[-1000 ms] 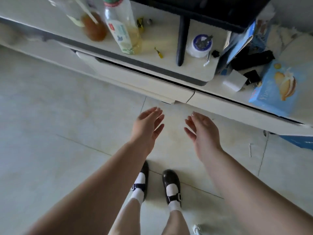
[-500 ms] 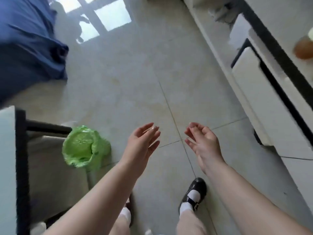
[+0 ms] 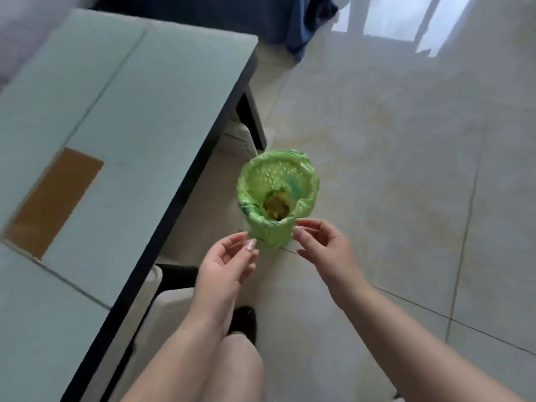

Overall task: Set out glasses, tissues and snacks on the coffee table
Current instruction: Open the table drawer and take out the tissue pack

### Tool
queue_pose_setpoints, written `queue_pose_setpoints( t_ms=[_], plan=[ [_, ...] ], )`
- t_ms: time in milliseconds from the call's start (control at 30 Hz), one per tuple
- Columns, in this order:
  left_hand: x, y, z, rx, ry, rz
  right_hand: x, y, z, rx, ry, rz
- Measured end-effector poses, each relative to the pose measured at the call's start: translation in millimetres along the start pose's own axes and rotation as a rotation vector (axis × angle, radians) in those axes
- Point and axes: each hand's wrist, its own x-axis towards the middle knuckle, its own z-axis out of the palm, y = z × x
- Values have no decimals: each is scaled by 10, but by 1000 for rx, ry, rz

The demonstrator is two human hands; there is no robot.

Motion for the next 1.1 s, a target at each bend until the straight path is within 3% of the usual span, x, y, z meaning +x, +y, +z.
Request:
queue_pose_setpoints(
  t_ms=[200, 433, 933, 1100],
  plan=[
    [606, -593, -697, -53, 52, 101, 647, 817, 566, -203, -291, -118],
    [778, -1145, -1295, -196, 169, 173, 928, 1393, 996, -370, -543, -239],
    [13, -1850, -2367, -339, 395, 287, -20, 1937, 1849, -648, -908, -394],
    [-283, -2198, -2741, -218, 547, 380, -301, 2258, 2075, -824, -969, -448]
  ],
)
